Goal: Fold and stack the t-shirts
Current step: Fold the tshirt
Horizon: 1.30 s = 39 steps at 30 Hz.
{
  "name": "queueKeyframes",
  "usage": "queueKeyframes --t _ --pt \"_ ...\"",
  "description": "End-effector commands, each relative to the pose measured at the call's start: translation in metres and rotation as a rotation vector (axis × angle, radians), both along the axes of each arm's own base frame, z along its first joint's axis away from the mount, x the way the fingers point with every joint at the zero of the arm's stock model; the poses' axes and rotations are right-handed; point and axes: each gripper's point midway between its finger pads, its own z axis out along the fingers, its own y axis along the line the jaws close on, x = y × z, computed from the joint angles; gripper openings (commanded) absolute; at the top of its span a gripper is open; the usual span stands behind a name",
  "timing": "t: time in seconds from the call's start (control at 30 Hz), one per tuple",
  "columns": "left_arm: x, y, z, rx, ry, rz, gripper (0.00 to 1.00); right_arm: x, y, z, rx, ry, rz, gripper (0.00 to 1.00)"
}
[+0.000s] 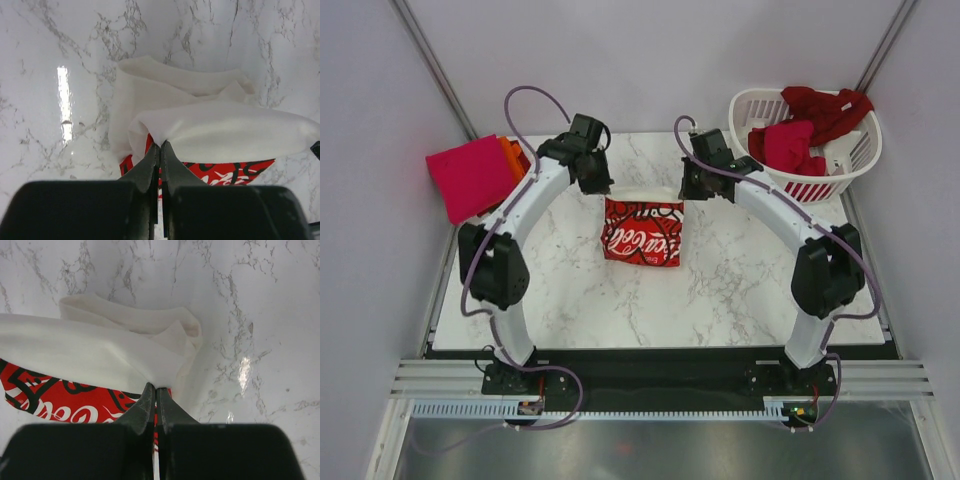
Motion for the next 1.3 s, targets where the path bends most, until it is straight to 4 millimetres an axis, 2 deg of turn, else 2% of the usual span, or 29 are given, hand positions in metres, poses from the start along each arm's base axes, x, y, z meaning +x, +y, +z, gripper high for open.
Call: queueKeyframes --t 0.0,0.03,0.07,0.13,0.17,0.37,0.43,0.47,0.5,0.57,0.6,0.67,0.7,0.73,0.77,0.8,0.83,0.9,0.93,0.97,1.0,1.03,1.07,1.1,1.13,1.17,1.2,1.23,1.27 --pt "0.041 -0.004 -0.001 0.010 -0.049 -0.062 0.02 0.036 -0.007 -0.005 -0.032 -0.032 -0.035 0.00" --pt "0.051 -0.004 -0.023 0.028 -0.013 -0.068 0.02 0.041 -0.010 -0.010 -0.037 -0.028 -0.047 0.00" --pt "0.061 -0.009 -0.018 0.001 -0.028 -0.078 0.02 0.049 -0.008 -0.022 -0.044 -0.011 -0.049 0.00" --pt "0.071 -0.010 -0.030 0.000 -0.013 -0.080 0.02 0.058 -0.010 -0.033 -0.047 0.007 -0.056 0.00" --pt "0.080 -0.011 -0.038 -0.007 -0.006 -0.081 0.02 0.065 -0.010 -0.045 -0.052 0.025 -0.063 0.00" --pt "0.099 -0.004 -0.075 0.007 0.042 -0.073 0.02 0.082 -0.011 -0.079 -0.051 0.073 -0.072 0.00" --pt "0.100 0.000 -0.090 0.020 0.069 -0.068 0.02 0.084 -0.004 -0.080 -0.017 0.077 -0.039 0.17" --pt "0.098 0.003 -0.097 0.033 0.083 -0.061 0.02 0.086 -0.003 -0.083 -0.011 0.080 -0.033 0.29" --pt "0.097 0.004 -0.103 0.039 0.094 -0.057 0.04 0.088 -0.004 -0.083 -0.005 0.077 -0.025 0.58" --pt "0.096 0.009 -0.108 0.052 0.105 -0.039 0.14 0.094 -0.001 -0.077 0.014 0.059 -0.009 0.75" --pt "0.096 0.010 -0.107 0.057 0.100 -0.038 0.38 0.096 0.000 -0.072 0.018 0.049 -0.007 0.84" --pt "0.100 0.012 -0.092 0.062 0.065 -0.039 0.59 0.101 -0.003 -0.056 0.031 0.021 -0.013 0.88" --pt "0.104 0.016 -0.084 0.082 0.041 -0.033 0.78 0.103 -0.004 -0.047 0.035 0.005 -0.014 0.90" --pt "0.106 0.018 -0.067 0.087 0.004 -0.028 0.84 0.103 -0.006 -0.039 0.036 -0.002 -0.017 0.90" --pt "0.111 0.021 -0.053 0.099 -0.033 -0.019 0.88 0.105 -0.007 -0.018 0.041 -0.041 -0.023 0.90" --pt "0.112 0.024 -0.042 0.107 -0.057 -0.021 0.96 0.104 -0.008 -0.009 0.046 -0.054 -0.025 0.91" --pt "0.114 0.028 -0.016 0.112 -0.111 -0.008 0.96 0.100 -0.008 0.010 0.057 -0.081 -0.021 0.91" --pt "0.108 0.030 0.009 0.107 -0.151 0.002 0.96 0.090 -0.007 0.024 0.076 -0.092 -0.007 0.91" --pt "0.105 0.030 0.019 0.096 -0.168 0.007 0.95 0.086 -0.006 0.031 0.091 -0.104 0.002 0.89" --pt "0.093 0.027 0.035 0.075 -0.185 -0.004 0.92 0.073 -0.005 0.036 0.116 -0.099 0.015 0.84" --pt "0.086 0.025 0.040 0.058 -0.187 -0.005 0.80 0.064 0.003 0.039 0.161 -0.089 0.056 0.76" --pt "0.078 0.021 0.042 0.049 -0.181 -0.016 0.72 0.058 0.011 0.044 0.204 -0.099 0.089 0.70" --pt "0.062 0.014 0.044 0.038 -0.173 -0.041 0.66 0.043 0.016 0.037 0.242 -0.065 0.106 0.61" --pt "0.054 0.009 0.042 0.032 -0.160 -0.054 0.53 0.035 0.022 0.033 0.276 -0.047 0.135 0.37" --pt "0.041 0.003 0.027 0.031 -0.122 -0.076 0.49 0.016 0.038 0.026 0.353 -0.008 0.214 0.25" --pt "0.030 -0.008 0.024 0.022 -0.112 -0.106 0.44 0.009 0.044 0.022 0.391 0.010 0.241 0.05" --pt "0.020 -0.012 0.027 0.001 -0.118 -0.115 0.37 -0.001 0.052 0.018 0.433 0.043 0.262 0.00" --pt "0.011 -0.019 0.008 -0.025 -0.090 -0.140 0.35 -0.006 0.059 0.020 0.472 0.036 0.301 0.00" --pt "0.003 -0.032 0.003 -0.080 -0.082 -0.182 0.33 -0.016 0.059 0.003 0.480 0.075 0.304 0.00"
